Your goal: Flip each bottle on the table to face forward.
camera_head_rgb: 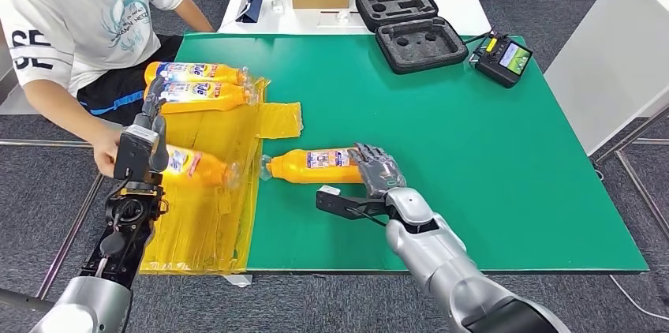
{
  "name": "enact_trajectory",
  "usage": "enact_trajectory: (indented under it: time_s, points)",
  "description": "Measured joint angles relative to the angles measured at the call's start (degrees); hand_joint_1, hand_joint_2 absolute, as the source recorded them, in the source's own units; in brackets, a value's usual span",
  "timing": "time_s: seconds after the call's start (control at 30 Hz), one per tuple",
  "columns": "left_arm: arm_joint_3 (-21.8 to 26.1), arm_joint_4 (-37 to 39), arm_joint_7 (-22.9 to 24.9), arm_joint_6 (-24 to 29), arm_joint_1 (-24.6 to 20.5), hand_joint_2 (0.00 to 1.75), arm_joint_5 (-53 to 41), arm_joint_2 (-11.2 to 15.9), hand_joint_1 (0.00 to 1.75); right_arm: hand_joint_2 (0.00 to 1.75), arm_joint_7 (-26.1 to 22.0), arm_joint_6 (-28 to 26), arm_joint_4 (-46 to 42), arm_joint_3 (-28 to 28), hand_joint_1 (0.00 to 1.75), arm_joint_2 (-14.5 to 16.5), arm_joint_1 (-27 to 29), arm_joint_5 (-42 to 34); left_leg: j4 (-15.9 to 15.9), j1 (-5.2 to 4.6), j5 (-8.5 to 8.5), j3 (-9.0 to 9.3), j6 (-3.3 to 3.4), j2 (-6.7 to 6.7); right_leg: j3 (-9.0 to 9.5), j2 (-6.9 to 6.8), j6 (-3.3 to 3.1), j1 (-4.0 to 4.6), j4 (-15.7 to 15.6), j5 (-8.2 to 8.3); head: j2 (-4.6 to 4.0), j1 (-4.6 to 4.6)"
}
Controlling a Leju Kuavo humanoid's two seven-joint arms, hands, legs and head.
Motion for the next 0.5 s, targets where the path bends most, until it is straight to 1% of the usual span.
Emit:
enact_trajectory:
  time_s: [0.13,0.5]
  points:
    - [-0.03,-1.71,-0.19,-0.54,0.98,0.00,1.07,-0.07,0.00,1.75,-1.63,-0.20,2.35,-0.52,0.00,-0.01,-1.56,-0.63,0.00,0.00,0.01,0.00,0.00,0.00,0.00,0.00,0.00,0.00,0.00,0.00,0.00,-0.01]
    - [-0.08,-3.07,-0.26,-0.56,1.61,0.00,1.22,-0.08,0.00,1.75,-1.81,-0.43,4.60,-0.95,0.00,-0.01,-2.78,-0.70,0.00,-0.01,0.00,-0.02,0.00,0.00,-0.01,-0.01,0.00,0.00,0.00,0.00,0.00,-0.01]
